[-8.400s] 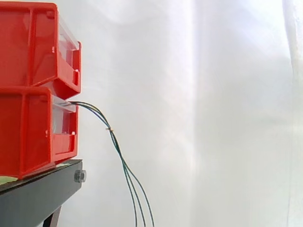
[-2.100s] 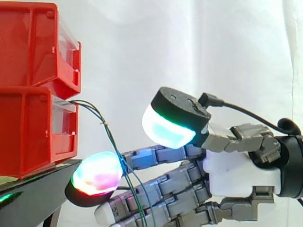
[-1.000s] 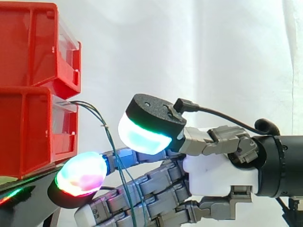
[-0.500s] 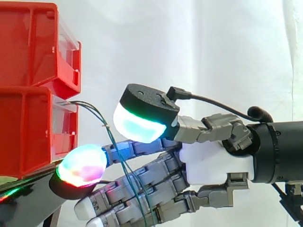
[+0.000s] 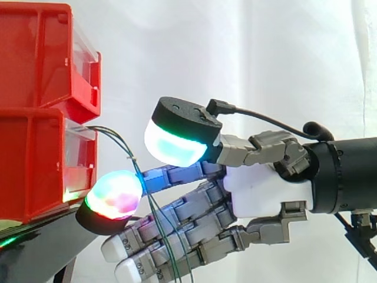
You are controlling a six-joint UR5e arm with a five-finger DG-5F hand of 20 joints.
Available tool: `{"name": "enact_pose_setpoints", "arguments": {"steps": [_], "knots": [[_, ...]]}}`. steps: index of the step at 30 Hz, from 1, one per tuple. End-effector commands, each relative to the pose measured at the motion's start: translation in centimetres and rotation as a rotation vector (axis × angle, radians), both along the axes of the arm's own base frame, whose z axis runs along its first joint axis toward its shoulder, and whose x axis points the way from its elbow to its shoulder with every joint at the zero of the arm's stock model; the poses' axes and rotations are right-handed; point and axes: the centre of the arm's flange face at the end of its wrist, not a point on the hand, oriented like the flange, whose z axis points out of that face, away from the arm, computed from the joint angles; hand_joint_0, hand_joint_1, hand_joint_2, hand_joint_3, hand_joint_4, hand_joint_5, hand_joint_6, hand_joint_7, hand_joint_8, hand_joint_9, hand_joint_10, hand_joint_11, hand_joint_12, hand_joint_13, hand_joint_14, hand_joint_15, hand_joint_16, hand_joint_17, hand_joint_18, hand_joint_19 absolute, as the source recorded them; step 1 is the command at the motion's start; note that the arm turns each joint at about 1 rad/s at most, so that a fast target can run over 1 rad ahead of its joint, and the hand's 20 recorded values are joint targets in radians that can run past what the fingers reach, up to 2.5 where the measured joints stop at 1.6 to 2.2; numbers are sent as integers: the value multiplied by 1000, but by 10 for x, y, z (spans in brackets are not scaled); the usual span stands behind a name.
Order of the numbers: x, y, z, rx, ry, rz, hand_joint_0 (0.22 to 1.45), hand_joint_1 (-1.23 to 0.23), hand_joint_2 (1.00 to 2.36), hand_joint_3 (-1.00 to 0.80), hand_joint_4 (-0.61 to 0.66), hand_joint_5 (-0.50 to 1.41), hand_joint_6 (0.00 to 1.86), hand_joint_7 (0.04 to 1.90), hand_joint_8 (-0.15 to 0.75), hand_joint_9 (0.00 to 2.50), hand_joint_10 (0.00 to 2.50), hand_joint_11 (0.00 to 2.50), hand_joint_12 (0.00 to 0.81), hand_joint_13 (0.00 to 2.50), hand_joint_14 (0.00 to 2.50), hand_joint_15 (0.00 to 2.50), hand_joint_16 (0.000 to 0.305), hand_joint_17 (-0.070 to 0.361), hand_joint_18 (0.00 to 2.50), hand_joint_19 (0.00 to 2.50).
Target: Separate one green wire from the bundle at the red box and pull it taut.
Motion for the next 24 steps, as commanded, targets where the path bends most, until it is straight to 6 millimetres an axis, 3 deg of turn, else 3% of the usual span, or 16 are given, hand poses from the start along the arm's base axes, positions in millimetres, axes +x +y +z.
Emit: {"name": "enact_pose_setpoints", "arguments": {"steps": [1,7,15,24], "knots": [[-2,-7,2,-4,23,-5,544,-676,1000,-500,269,-144,503,1097,306,642,2,78,371,605,6,155,38,87,356,182],[-12,-14,-14,-18,76,-16,542,-677,1000,-500,269,-145,503,1095,306,642,1,85,372,606,5,156,39,87,356,182],[-19,-25,-19,-24,134,-30,544,-677,1000,-500,278,-142,503,1098,305,643,2,72,371,608,5,154,39,87,357,188],[-10,-21,4,-37,105,-20,549,-675,1000,-500,275,-140,503,1104,308,648,0,74,373,618,5,162,39,87,362,190]]}}
